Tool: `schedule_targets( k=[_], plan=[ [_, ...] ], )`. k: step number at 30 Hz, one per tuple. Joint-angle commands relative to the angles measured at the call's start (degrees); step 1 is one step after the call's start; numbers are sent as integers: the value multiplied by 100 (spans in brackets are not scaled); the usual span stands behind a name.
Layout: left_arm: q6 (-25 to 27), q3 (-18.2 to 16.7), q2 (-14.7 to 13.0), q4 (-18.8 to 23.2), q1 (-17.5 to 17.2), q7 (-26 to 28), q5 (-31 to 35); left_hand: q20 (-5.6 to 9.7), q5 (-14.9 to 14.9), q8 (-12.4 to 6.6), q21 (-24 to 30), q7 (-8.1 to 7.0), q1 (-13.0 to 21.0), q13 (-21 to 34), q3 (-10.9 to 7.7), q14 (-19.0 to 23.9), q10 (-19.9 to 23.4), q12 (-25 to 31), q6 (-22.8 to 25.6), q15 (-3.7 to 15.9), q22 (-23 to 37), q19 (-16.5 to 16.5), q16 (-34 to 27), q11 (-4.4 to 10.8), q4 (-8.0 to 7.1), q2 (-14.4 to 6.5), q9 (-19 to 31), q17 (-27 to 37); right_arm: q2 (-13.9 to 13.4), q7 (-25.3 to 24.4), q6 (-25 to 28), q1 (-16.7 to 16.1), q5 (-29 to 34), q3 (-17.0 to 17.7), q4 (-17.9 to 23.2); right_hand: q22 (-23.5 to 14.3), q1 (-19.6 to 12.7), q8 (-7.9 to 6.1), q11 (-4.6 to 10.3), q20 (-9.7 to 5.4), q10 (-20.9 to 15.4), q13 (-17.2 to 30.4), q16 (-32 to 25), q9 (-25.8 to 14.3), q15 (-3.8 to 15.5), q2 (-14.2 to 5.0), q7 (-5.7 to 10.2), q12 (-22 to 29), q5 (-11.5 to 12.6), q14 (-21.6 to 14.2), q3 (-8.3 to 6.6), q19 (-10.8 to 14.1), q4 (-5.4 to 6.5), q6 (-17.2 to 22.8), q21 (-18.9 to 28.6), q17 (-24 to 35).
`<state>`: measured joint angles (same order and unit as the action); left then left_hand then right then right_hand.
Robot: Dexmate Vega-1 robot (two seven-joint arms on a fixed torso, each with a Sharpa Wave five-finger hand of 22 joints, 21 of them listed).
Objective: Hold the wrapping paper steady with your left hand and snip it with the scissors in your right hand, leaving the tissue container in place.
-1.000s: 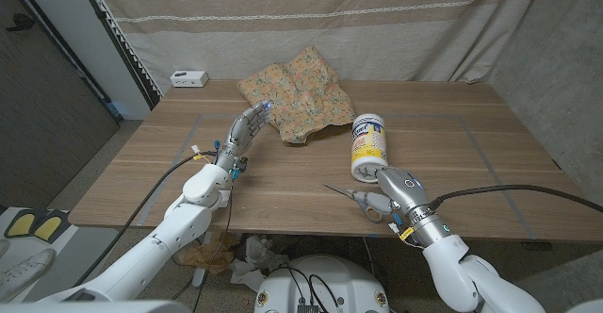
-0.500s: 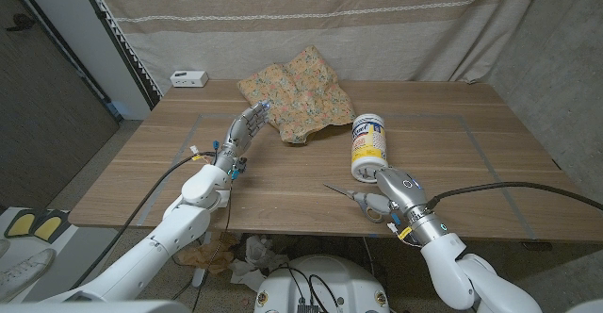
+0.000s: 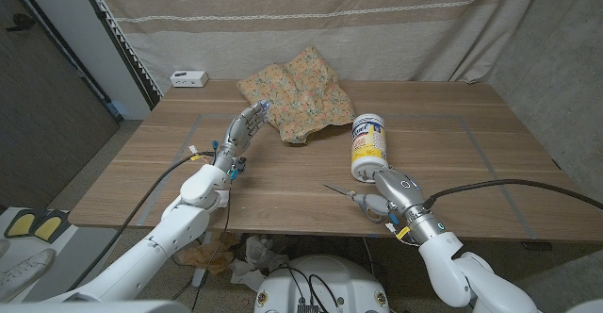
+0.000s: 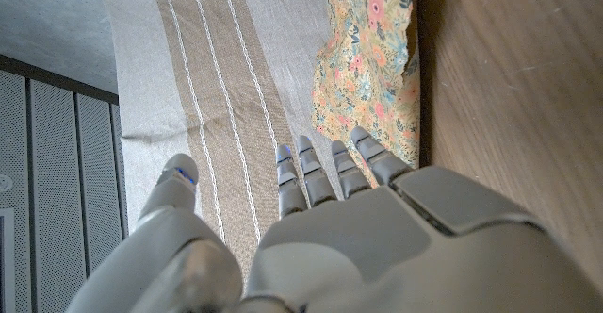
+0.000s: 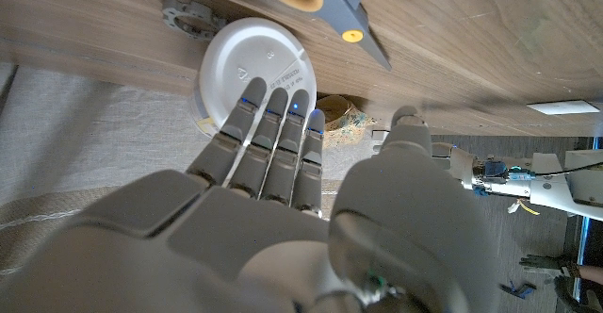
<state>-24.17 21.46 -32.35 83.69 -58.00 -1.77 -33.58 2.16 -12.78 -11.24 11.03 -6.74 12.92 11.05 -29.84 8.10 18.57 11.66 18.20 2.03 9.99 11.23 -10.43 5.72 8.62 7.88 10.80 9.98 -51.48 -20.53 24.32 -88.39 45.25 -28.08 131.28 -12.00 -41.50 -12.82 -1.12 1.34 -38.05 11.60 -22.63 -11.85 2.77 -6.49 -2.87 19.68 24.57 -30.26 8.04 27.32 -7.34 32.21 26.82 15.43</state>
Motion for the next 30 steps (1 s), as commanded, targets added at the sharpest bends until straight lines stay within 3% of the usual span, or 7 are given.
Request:
schedule_targets(
  k=[1, 6, 13, 16, 17, 22, 30],
  plan=[
    [24, -12, -19, -2, -18, -38, -45, 307, -9, -19, 23, 15, -6, 12, 16, -16, -10, 22, -2, 452, 27, -6, -16, -13, -4, 35, 21, 22, -32, 210, 297, 159, 27, -195, -17, -7, -40, 9, -19, 42, 32, 19, 36, -22, 301, -27, -8, -28, -12, 65, -25, -62, 31, -47, -13, 9],
    [7, 0, 0, -48, 4, -60, -43, 305, -9, -21, 23, 17, -6, 12, 18, -17, -12, 22, 3, 451, 27, -9, -16, -18, -4, 34, 21, 22, -58, 259, 336, 222, 20, -255, -22, -8, -48, 10, 84, 58, 32, 22, 50, -22, 289, -41, 80, -30, -21, 88, -39, -88, 36, -46, -19, 8],
    [-5, 1, 9, -71, 3, -48, -32, 307, -10, -22, 23, 27, -6, 12, 22, -18, -15, 21, 4, 451, 27, -11, -17, 10, -4, 32, 21, 21, -92, 412, 523, 333, 200, -399, -30, -10, -70, 45, 3, 71, 110, 33, 91, -22, 241, -67, 51, -60, -37, 175, -67, -169, 36, -131, -45, 8],
    [7, 4, 10, -66, 0, -37, -30, 308, -11, -22, 23, 26, -6, 12, 24, -18, -15, 22, 5, 451, 27, -12, -17, -8, -4, 31, 21, 21, -90, 450, 584, 395, 340, -494, -56, -11, -77, 25, 314, 86, 84, 61, 106, -27, 255, -72, 260, -35, -62, 177, -85, -189, 42, -95, -46, 5],
    [5, 5, 9, -68, 2, -41, -29, 306, -11, -22, 24, 24, -6, 12, 25, -17, -11, 24, 4, 452, 27, -11, -18, -11, -4, 31, 21, 21, -94, 466, 601, 413, 390, -526, -61, -12, -75, 24, 330, 88, 100, 64, 107, -27, 264, -74, 280, -39, -65, 176, -86, -191, 45, -93, -46, 5],
    [13, 5, 4, -59, -1, -39, -30, 306, -12, -20, 25, 22, -6, 12, 29, -20, -11, 24, -2, 445, 27, -11, -18, -1, -4, 30, 21, 21, -71, 532, 698, 467, 514, -619, -89, -13, -56, 24, 173, 101, 157, 93, 130, -46, 261, -86, 281, -43, -81, 216, -94, -229, 63, -122, -56, 6],
    [29, 15, 7, -69, 7, -52, -36, 321, -14, -20, 25, 21, -5, 12, 35, -31, -17, 23, -4, 438, 26, -14, -15, 4, -4, 28, 21, 21, -65, 581, 779, 502, 576, -681, -119, -14, -47, 21, 127, 102, 166, 122, 147, -63, 249, -100, 262, -27, -92, 247, -104, -247, 74, -144, -60, 7]
  ],
)
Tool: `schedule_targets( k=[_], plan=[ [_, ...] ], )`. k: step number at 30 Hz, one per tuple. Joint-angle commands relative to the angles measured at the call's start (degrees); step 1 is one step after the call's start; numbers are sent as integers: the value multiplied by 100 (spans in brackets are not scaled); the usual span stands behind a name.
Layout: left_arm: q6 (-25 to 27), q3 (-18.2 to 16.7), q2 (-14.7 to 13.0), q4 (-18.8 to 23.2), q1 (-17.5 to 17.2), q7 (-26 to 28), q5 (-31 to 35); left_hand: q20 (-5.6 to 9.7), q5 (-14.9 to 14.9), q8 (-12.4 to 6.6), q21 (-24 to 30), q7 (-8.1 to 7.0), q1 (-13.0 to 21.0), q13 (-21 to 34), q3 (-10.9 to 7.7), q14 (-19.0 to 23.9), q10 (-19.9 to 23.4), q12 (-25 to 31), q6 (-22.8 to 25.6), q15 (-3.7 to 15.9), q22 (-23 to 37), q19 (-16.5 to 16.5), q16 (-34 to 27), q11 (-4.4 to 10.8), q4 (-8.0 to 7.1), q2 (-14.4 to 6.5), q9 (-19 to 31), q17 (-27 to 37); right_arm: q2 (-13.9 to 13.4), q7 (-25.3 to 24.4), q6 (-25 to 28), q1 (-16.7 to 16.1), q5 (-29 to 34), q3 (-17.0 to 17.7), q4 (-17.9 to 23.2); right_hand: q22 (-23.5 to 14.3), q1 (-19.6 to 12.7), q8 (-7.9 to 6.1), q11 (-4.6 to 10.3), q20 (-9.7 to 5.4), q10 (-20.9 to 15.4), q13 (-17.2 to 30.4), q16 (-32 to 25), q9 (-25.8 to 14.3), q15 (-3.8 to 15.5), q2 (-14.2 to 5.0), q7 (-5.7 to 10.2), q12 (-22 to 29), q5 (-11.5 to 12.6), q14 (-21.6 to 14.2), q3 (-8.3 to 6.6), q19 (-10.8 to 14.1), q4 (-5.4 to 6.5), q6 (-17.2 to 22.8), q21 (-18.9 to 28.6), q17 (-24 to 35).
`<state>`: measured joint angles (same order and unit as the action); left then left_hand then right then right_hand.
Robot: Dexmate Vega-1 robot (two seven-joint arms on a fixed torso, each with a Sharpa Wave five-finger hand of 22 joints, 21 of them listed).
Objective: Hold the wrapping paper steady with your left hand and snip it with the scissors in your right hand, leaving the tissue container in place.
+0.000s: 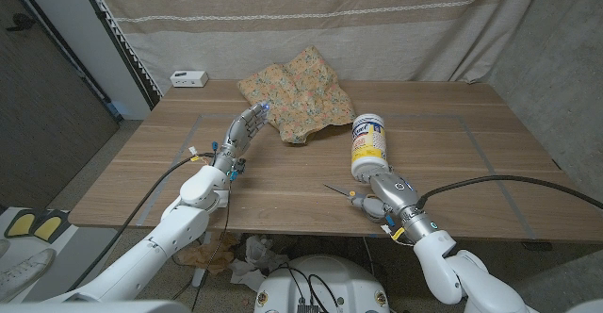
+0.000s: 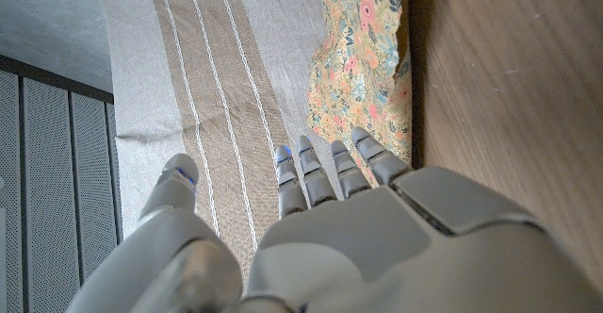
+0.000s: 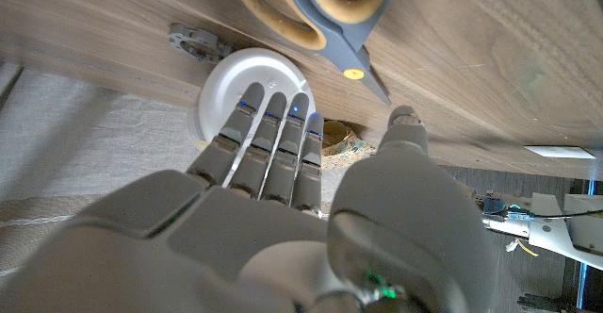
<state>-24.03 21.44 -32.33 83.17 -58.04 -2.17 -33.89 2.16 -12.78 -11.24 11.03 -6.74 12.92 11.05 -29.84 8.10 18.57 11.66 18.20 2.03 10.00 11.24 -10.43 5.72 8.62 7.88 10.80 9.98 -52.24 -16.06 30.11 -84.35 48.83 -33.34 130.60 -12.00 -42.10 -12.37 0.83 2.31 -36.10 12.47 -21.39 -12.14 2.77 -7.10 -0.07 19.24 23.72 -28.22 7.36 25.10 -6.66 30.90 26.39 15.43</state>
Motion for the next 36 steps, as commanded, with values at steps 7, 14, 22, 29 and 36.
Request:
schedule_targets(
  k=[7, 14, 22, 29, 36],
  plan=[
    [3, 23, 17, -42, 15, -24, -11, 326, -14, -19, 25, 20, -5, 11, 38, -38, -14, 25, -7, 432, 26, -17, -14, -25, -5, 26, 21, 21, 41, 140, 253, 142, 334, -247, -98, -15, 14, -41, -78, 10, -65, 58, 24, -48, 266, -46, -43, 47, -16, 35, -45, -39, 10, 6, -18, 7],
    [-12, 13, 13, -29, -15, -18, -22, 328, -15, -19, 25, 25, -5, 11, 42, -36, -14, 25, -8, 431, 27, -19, -16, -11, -5, 25, 21, 21, 69, 188, 301, 173, 368, -299, -120, -24, 22, -93, -80, -139, -147, 111, 15, -81, 325, -59, -56, 119, -36, -2, -64, 52, 20, 82, 28, 13],
    [-48, 11, 25, -52, -27, -25, -25, 328, -16, -16, 26, 27, -6, 11, 46, -41, -19, 23, -16, 424, 27, -18, -15, 0, -6, 24, 21, 21, 112, 260, 390, 228, 497, -385, -148, -35, 13, -114, -93, -152, -150, 150, -55, -104, 374, -85, -86, 150, -51, -132, -91, 94, 23, 97, 58, 48],
    [-48, 2, 17, -46, -47, -31, -42, 333, -17, -17, 26, 38, -7, 11, 51, -42, -15, 25, -16, 426, 27, -21, -17, -28, -6, 24, 21, 22, 148, 361, 443, 293, 586, -457, -189, -41, 3, -128, -134, -148, -218, 172, -77, -116, 385, -89, -128, 194, -62, -155, -105, 86, 20, 116, 64, 71],
    [-34, 1, 12, -38, -37, -57, -63, 331, -19, -16, 26, 39, -8, 11, 56, -39, -4, 30, -22, 426, 27, -22, -19, -7, -6, 25, 21, 22, 189, 425, 500, 345, 686, -520, -243, -49, -8, -153, -182, -151, -309, 202, -101, -128, 392, -85, -229, 255, -82, -182, -121, 78, 15, 163, 75, 96]
  ],
)
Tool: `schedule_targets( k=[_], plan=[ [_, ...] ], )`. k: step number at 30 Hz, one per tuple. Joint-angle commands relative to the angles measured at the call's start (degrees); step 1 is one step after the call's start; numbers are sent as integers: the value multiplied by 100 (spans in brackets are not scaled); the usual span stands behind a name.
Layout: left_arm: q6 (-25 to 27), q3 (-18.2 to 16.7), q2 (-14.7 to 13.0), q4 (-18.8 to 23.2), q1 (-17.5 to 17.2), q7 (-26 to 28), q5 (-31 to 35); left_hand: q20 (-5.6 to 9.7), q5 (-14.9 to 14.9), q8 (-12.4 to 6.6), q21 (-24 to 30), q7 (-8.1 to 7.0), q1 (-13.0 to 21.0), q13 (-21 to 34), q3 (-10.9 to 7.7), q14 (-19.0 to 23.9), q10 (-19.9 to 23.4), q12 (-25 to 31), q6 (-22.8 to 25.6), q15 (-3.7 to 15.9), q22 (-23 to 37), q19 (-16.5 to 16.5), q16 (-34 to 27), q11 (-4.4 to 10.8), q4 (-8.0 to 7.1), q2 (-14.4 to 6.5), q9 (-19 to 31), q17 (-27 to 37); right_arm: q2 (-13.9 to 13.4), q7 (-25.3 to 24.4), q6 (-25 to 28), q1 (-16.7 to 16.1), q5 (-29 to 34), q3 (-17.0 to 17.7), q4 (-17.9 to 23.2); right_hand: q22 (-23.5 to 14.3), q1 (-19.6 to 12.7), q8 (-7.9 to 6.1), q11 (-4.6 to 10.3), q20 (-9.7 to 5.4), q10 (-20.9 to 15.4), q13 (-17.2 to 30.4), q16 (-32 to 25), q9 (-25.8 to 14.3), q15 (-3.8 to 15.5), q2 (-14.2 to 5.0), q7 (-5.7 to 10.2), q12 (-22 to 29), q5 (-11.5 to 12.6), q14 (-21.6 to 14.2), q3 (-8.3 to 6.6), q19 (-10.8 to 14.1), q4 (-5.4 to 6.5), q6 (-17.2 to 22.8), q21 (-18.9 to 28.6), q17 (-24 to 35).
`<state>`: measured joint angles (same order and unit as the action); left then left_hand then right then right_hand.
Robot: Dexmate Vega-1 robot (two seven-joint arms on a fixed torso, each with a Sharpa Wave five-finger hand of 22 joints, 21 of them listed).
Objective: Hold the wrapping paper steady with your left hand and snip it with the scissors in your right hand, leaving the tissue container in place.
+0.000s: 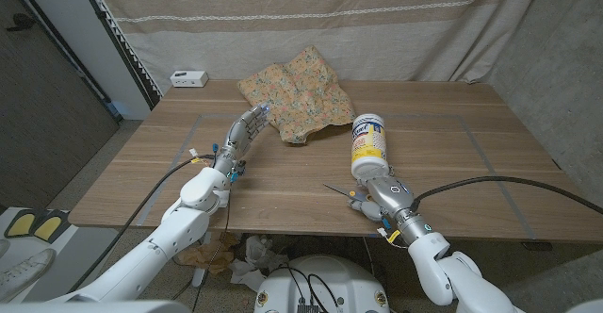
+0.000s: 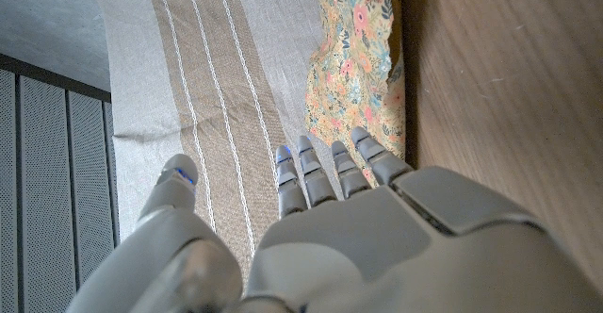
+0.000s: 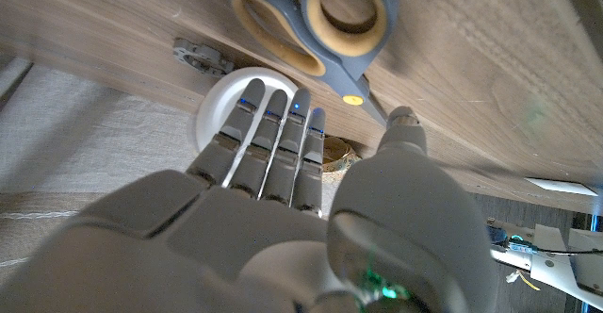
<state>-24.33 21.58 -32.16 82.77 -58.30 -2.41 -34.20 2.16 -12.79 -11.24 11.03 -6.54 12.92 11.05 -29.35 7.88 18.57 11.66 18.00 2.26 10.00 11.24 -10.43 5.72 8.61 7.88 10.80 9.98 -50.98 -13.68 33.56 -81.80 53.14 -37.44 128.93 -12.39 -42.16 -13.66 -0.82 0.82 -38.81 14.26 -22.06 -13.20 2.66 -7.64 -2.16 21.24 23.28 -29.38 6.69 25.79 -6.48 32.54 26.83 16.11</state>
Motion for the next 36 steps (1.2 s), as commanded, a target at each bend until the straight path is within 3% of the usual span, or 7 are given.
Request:
schedule_targets(
  k=[1, 14, 16, 18, 23, 30, 36],
  plan=[
    [-12, -10, 4, -13, 0, -66, -55, 331, -19, -16, 27, 19, -8, 11, 8, -18, -3, 30, -2, 407, 26, -19, -18, -7, -6, 25, 21, 22, 63, 193, 157, 98, 272, -120, -86, -10, -3, -19, -15, -2, -38, 25, -34, -23, 402, -30, -18, 56, -39, -65, -55, 8, -4, -16, 32, 28],
    [-75, 21, 66, -162, 78, -195, -99, 331, -20, -21, 27, 13, -8, 11, 15, -14, 5, 33, 8, 409, 26, -22, -21, -26, -6, 24, 21, 22, 142, 196, 227, 155, 348, -181, -194, -20, -4, -64, 0, -40, -224, 66, -48, -24, 437, -44, -99, 165, -70, -71, -82, -13, 2, 102, 45, 52],
    [-80, 22, 65, -165, 79, -199, -97, 331, -20, -20, 28, 10, -8, 11, 16, -13, 6, 34, 6, 408, 26, -22, -21, -15, -6, 24, 21, 22, 149, 184, 232, 162, 362, -190, -208, -25, 9, -80, -18, -59, -386, 83, -58, -17, 452, -60, -139, 246, -91, -84, -96, -12, 15, 159, 56, 63],
    [-75, 16, 58, -153, 71, -195, -101, 331, -20, -20, 28, 8, -9, 11, 18, -12, 3, 33, 6, 407, 26, -22, -22, -30, -7, 23, 21, 22, 149, 203, 242, 169, 370, -196, -207, -30, 13, -104, 141, -62, -580, 72, -73, -4, 465, -52, -177, 323, -124, -114, -110, -21, 17, 249, 68, 74],
    [-76, -8, 36, -124, 40, -189, -120, 337, -20, -24, 29, 10, -9, 11, 21, -14, 12, 36, 14, 409, 26, -20, -22, -16, -7, 22, 21, 22, 148, 289, 269, 202, 410, -227, -206, -33, 0, -110, 213, -70, -656, 74, -78, -2, 487, -66, -179, 359, -137, -119, -130, -26, 13, 271, 75, 83],
    [-63, -29, 4, -70, 4, -185, -136, 332, -19, -18, 28, 19, -10, 11, 25, -21, 13, 36, 0, 406, 26, -24, -19, -29, -8, 21, 21, 22, 172, 276, 259, 236, 455, -266, -257, -36, -28, -117, 261, -81, -603, 88, -74, -10, 468, -93, -127, 352, -152, -96, -162, -32, 5, 283, 83, 94],
    [-62, -23, 19, -68, 8, -180, -134, 332, -20, -20, 28, 23, -11, 11, 28, -22, 6, 33, 4, 402, 26, -25, -19, -30, -8, 21, 21, 22, 181, 304, 267, 249, 463, -277, -275, -41, -25, -201, 248, -53, -554, 112, -66, -18, 420, -93, 64, 358, -189, -59, -186, -55, 9, 494, 92, 112]
  ],
)
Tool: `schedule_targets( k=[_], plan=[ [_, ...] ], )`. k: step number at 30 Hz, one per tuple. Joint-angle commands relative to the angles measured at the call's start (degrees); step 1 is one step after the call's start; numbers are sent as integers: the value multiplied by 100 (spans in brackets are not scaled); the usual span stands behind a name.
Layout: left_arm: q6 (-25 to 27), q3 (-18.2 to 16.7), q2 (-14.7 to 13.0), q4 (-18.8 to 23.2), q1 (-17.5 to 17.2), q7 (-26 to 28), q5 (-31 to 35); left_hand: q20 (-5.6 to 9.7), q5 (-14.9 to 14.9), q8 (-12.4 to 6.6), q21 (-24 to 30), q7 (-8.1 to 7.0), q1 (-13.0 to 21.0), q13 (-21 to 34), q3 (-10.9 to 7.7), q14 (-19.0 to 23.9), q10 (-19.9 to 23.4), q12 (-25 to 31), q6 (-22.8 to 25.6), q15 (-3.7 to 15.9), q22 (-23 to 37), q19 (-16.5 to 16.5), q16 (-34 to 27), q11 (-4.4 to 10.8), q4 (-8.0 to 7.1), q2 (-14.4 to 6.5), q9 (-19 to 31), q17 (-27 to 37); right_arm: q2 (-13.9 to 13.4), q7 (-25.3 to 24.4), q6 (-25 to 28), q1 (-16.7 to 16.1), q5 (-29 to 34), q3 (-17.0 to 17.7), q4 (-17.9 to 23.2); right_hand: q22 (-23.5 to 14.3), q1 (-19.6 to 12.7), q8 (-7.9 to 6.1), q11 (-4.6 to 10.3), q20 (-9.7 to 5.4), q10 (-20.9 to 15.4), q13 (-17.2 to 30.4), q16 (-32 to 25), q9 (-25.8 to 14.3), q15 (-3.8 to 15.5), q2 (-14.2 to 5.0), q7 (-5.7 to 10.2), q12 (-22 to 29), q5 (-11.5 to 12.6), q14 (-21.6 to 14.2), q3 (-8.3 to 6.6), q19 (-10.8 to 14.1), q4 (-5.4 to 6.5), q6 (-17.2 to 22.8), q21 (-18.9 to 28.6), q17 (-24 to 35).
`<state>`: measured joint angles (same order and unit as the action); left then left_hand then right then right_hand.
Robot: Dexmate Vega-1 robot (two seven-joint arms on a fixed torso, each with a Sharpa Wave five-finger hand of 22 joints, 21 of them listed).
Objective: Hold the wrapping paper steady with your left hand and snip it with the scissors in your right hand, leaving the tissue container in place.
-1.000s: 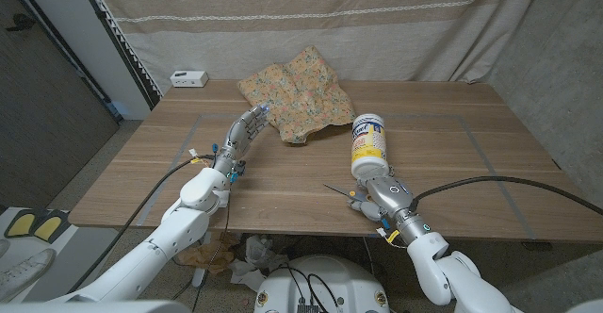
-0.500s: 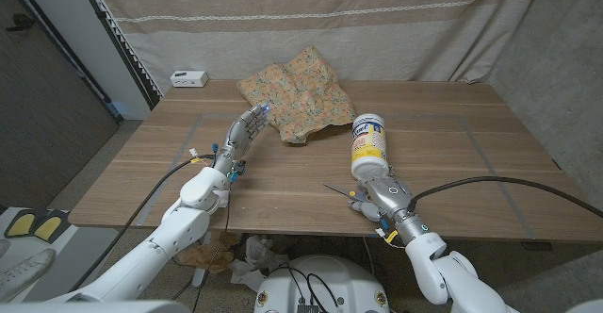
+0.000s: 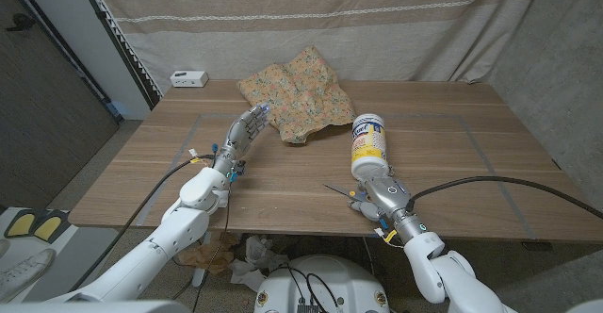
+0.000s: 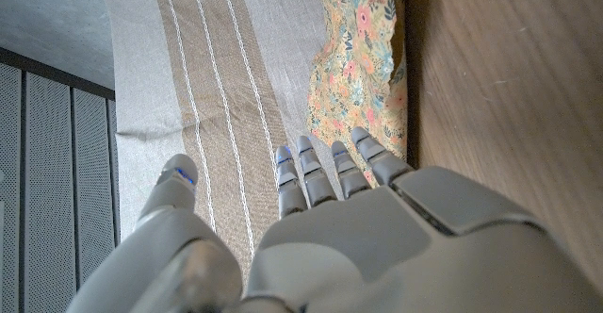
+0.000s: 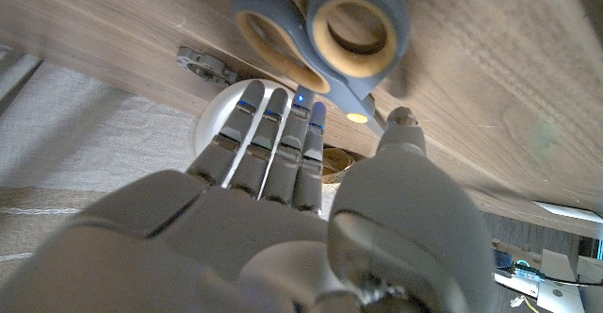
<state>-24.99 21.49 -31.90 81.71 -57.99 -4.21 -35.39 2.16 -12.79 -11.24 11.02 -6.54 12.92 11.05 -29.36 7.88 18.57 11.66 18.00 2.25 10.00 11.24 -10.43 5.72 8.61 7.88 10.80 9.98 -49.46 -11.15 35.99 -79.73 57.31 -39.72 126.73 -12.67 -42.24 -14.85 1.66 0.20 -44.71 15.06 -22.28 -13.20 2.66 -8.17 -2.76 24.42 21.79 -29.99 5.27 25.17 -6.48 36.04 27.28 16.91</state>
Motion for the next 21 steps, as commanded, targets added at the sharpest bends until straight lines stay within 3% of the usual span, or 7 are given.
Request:
schedule_targets(
  k=[1, 3, 6, 9, 15, 21],
  plan=[
    [5, -10, -3, 34, -20, 1, -13, 332, -20, -21, 28, 24, -11, 12, 29, -22, 9, 35, 5, 405, 27, -25, -20, -28, -8, 21, 21, 22, 32, 52, 28, 43, 47, -51, -59, -14, -17, -113, -1, 8, 29, 39, -45, -14, 422, -36, 196, 50, -50, 3, -50, 5, 9, 233, 52, 37],
    [0, -4, 4, 21, -17, -7, -11, 332, -20, -19, 28, 12, -11, 12, 30, -22, 14, 36, -1, 399, 27, -25, -20, -36, -8, 21, 21, 22, 33, 20, 27, 39, 67, -58, -75, -15, -18, -140, -7, 9, -8, 44, -41, -9, 421, -34, 197, 72, -61, 17, -56, -1, 8, 313, 55, 42],
    [-20, 4, 22, -8, -11, -16, -9, 332, -20, -20, 28, 14, -13, 12, 32, -19, 19, 38, 2, 405, 27, -25, -21, -25, -9, 21, 21, 22, 33, 17, 35, 35, 81, -63, -75, -18, -48, -217, 10, 6, -3, 59, -47, 2, 428, -41, 368, 88, -85, 16, -88, -8, -6, 544, 66, 54],
    [-25, 13, 31, -23, -2, -28, -8, 331, -20, -21, 29, 8, -14, 12, 33, -17, 18, 38, 5, 403, 27, -25, -22, -31, -10, 20, 21, 22, 22, 29, 45, 48, 163, -94, -89, -18, -80, -214, 25, 1, -16, 64, -49, 6, 439, -42, 364, 100, -91, 14, -106, -3, -24, 548, 74, 57],
    [-30, 13, 30, -29, -8, -42, -18, 332, -19, -23, 30, 15, -23, 12, 42, -14, 20, 38, 9, 402, 27, -25, -25, -25, -14, 19, 21, 23, 34, 6, 31, 66, 278, -140, -137, -22, -308, -223, 244, -5, -262, 115, -52, -21, 494, -43, 391, 241, -98, 20, -214, -29, -139, 547, 90, 66],
    [-50, 0, 28, -22, -34, -35, -27, 332, -17, -24, 30, 22, -31, 12, 48, -16, 17, 36, 12, 400, 27, -26, -24, -28, -18, 19, 21, 23, 56, -52, 22, 74, 404, -176, -197, -28, -612, -294, 332, -73, -442, 177, -89, -60, 578, -60, 450, 361, -85, -46, -351, -17, -263, 672, 125, 77]
  ],
)
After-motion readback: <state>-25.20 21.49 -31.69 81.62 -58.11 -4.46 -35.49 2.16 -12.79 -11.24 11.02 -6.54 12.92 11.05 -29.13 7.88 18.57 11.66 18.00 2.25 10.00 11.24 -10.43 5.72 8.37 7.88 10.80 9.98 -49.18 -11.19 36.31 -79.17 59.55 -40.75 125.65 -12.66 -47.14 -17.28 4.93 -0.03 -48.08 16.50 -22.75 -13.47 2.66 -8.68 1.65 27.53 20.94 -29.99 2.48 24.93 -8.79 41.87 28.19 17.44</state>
